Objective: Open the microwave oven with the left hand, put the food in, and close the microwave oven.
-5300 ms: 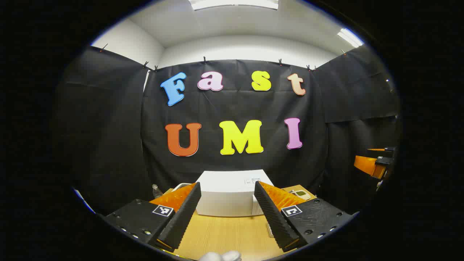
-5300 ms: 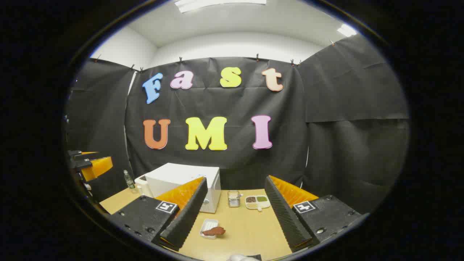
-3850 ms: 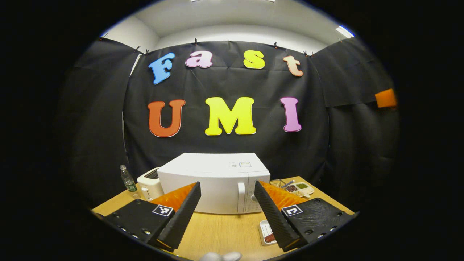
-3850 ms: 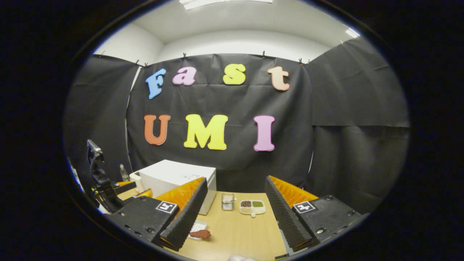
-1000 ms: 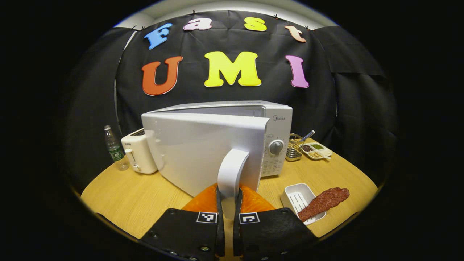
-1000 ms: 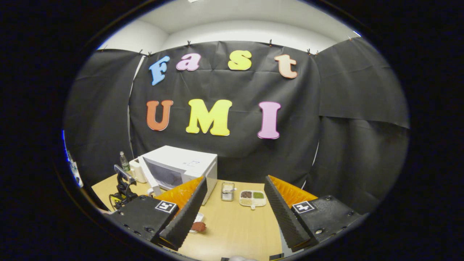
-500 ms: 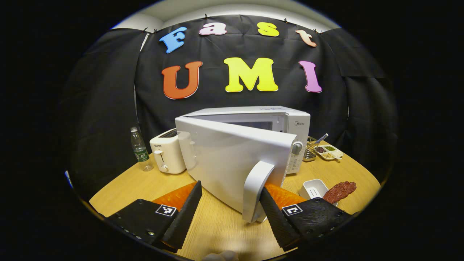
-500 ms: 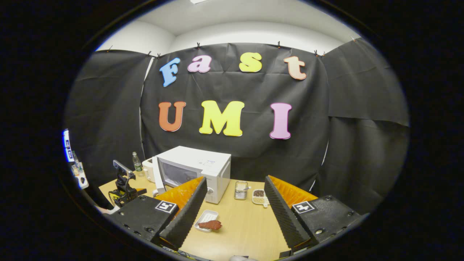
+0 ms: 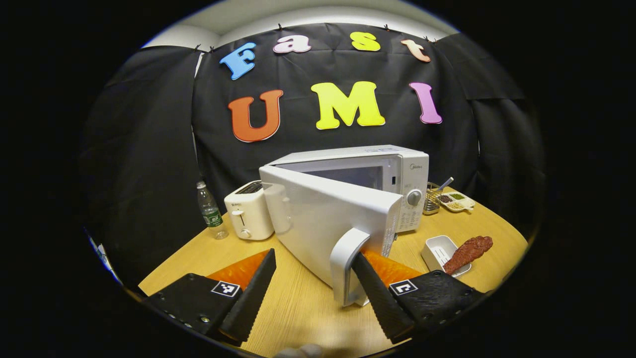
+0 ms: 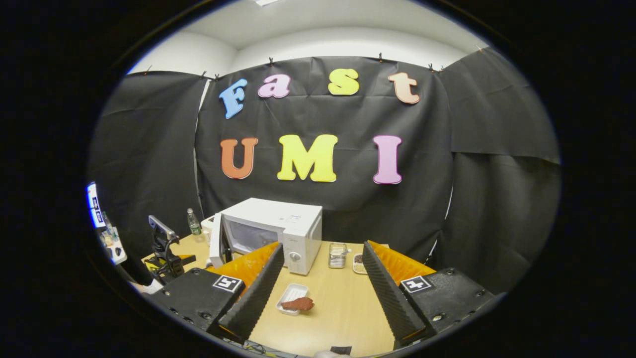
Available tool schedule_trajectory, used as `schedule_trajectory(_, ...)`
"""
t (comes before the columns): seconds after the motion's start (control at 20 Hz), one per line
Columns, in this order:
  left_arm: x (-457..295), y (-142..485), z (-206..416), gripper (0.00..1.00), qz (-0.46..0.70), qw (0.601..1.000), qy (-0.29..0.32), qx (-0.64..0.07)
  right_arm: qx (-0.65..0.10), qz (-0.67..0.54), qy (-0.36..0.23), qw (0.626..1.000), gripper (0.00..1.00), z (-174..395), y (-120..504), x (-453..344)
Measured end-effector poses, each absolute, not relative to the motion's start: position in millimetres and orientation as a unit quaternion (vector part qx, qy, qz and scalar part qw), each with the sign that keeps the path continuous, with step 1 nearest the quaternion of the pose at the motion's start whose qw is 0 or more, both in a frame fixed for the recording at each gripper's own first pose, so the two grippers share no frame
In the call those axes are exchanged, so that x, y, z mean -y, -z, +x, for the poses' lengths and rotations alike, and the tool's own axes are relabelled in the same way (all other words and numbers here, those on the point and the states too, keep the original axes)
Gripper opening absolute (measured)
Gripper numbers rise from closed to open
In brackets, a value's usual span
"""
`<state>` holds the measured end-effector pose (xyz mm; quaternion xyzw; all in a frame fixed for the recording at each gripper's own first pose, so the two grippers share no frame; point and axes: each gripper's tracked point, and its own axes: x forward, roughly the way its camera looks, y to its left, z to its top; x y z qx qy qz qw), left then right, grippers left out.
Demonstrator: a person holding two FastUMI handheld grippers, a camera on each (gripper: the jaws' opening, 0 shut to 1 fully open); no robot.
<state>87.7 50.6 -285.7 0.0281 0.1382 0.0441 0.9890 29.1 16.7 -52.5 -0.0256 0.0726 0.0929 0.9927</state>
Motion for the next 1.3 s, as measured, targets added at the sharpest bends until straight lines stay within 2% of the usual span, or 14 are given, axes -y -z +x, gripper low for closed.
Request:
schedule_trajectory(0.05,-59,287,82,0.93,0.028,0.989,-0.05,-0.14,-0.074,-0.025,-0.095,0.992,1.0,26,54,-21)
schedule_trajectory(0.1,-68,286,76,0.93,0.029,0.988,-0.057,-0.141,-0.074,-0.023,-0.1,0.992,0.96,25,55,-26)
schedule_trajectory(0.55,-159,295,26,0.94,0.02,0.981,-0.111,-0.156,-0.075,-0.022,-0.13,0.988,0.96,6,65,-77)
schedule_trajectory(0.95,-244,295,8,0.94,0.018,0.974,-0.163,-0.158,-0.097,-0.02,-0.125,0.987,0.96,2,93,-95)
schedule_trajectory(1.0,-253,294,9,0.93,0.017,0.973,-0.17,-0.157,-0.101,-0.019,-0.123,0.987,1.0,4,97,-95)
schedule_trajectory(1.05,-260,292,8,0.93,0.013,0.972,-0.175,-0.157,-0.106,-0.019,-0.122,0.987,0.96,6,101,-95)
schedule_trajectory(1.25,-267,287,-3,0.9,0.014,0.97,-0.187,-0.155,-0.116,-0.018,-0.119,0.986,0.96,20,118,-87)
schedule_trajectory(1.3,-264,286,-7,0.9,0.014,0.97,-0.184,-0.156,-0.123,-0.019,-0.116,0.985,1.0,25,127,-80)
